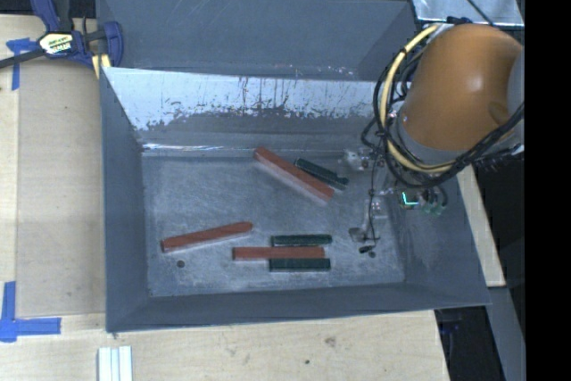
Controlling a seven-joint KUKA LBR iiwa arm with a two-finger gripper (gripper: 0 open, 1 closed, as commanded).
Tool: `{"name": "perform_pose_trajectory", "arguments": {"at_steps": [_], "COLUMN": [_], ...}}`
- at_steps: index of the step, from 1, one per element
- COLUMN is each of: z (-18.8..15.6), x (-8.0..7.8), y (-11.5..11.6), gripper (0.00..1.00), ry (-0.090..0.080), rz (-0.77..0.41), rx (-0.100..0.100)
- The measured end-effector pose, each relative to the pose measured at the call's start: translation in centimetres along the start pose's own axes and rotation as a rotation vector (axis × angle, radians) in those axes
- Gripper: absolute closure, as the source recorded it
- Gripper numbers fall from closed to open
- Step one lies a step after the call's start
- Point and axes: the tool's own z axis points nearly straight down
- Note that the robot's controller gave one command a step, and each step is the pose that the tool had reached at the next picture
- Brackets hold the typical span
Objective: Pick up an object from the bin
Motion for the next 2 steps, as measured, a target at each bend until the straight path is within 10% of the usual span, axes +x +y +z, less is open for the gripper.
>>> {"name": "perform_pose_trajectory", "arguments": {"at_steps": [1,2], "z": [-0.4,7.7], "x": [-0.2,1.7], "y": [0.0,5.5], "gripper": [0.00,0.00], "ry": [-0.008,-0.001], "rz": [0.000,0.024], "rx": [0.000,0.000]}}
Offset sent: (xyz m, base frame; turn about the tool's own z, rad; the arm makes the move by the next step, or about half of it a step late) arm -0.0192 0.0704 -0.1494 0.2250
